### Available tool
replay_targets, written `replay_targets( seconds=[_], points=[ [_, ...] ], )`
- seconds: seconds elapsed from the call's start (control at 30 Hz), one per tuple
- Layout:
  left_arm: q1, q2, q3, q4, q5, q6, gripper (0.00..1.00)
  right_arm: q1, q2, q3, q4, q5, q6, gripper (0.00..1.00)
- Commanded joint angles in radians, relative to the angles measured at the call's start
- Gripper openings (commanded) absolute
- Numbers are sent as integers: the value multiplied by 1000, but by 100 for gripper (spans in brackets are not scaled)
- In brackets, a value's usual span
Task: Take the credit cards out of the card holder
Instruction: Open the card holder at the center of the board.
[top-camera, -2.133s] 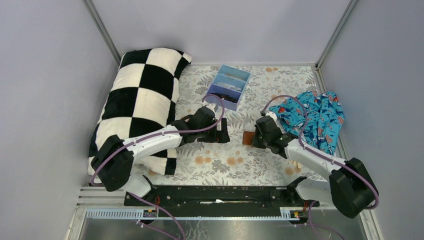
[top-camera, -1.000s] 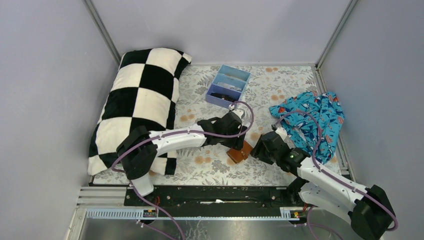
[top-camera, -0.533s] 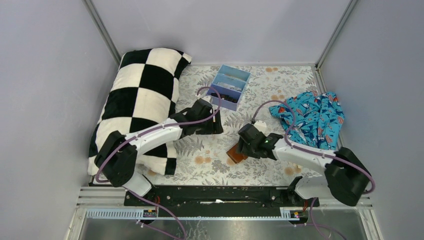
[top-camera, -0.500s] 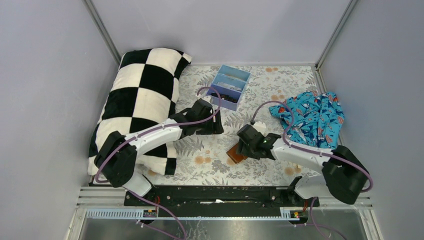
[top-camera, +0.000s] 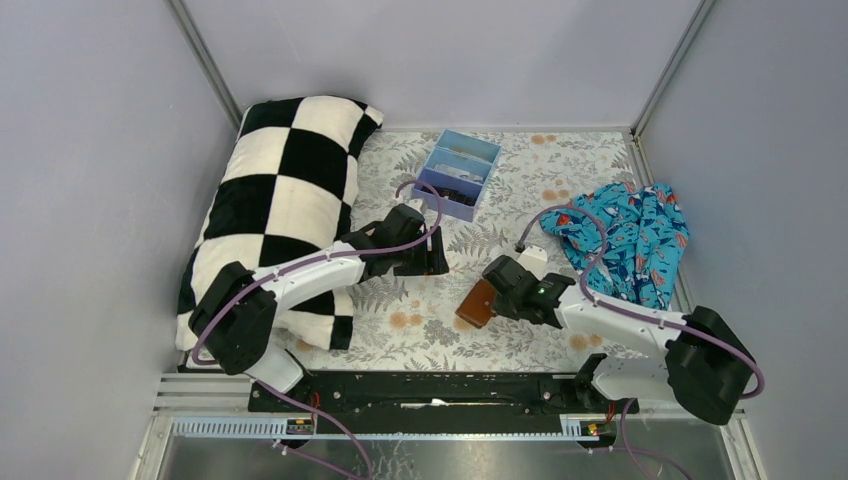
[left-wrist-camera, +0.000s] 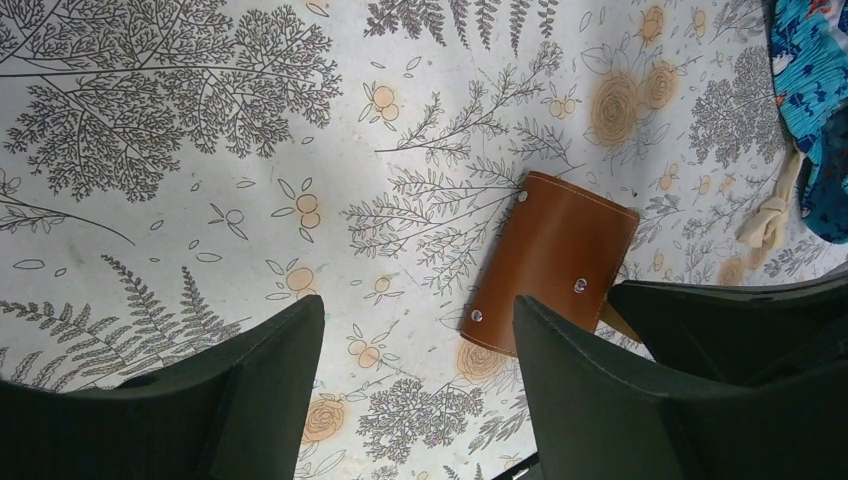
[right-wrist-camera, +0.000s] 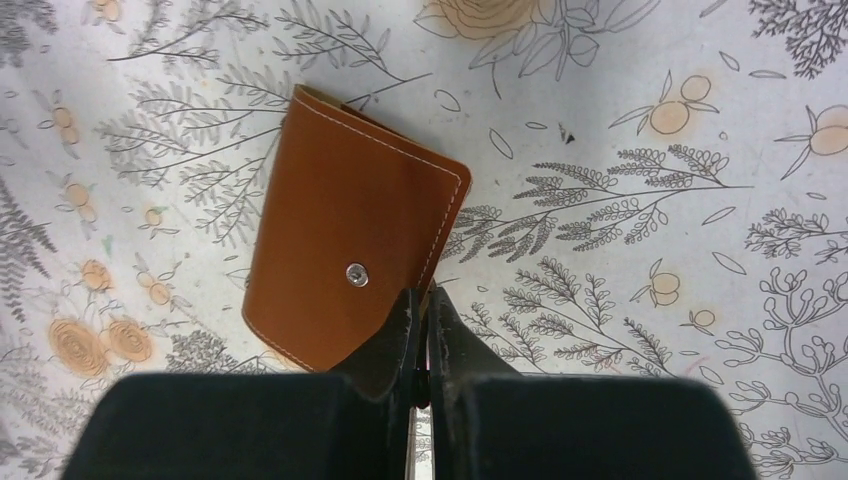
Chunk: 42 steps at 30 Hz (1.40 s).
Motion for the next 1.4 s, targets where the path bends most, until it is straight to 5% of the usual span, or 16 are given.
replay_targets(
  seconds=[0.0,0.5,0.7,1.03,1.13,1.27,1.37],
  points=[
    [8,5,48,-6,-17,18,74,7,-78,13,47,27,-82,0],
    [218,-205,-19,-67,48,37,77,40,142,328,179,-151,-318,0],
    [218,-185,-86,29,191,-8,77,35,101,251,149,-114,-341,0],
    [213,-131,-93,37,182,-31,78,-39,-105,-56,0,-21,-236,0],
    [195,-91,-84,32,177,-34,78,-78,-73,-71,-11,-61,-243,19],
    [145,-58,-55,31,183,-29,78,-80,0,-27,-61,-36,-259,25],
    [116,-48,-38,30,183,-36,78,-82,-9,0,-82,2,-279,50]
  ],
)
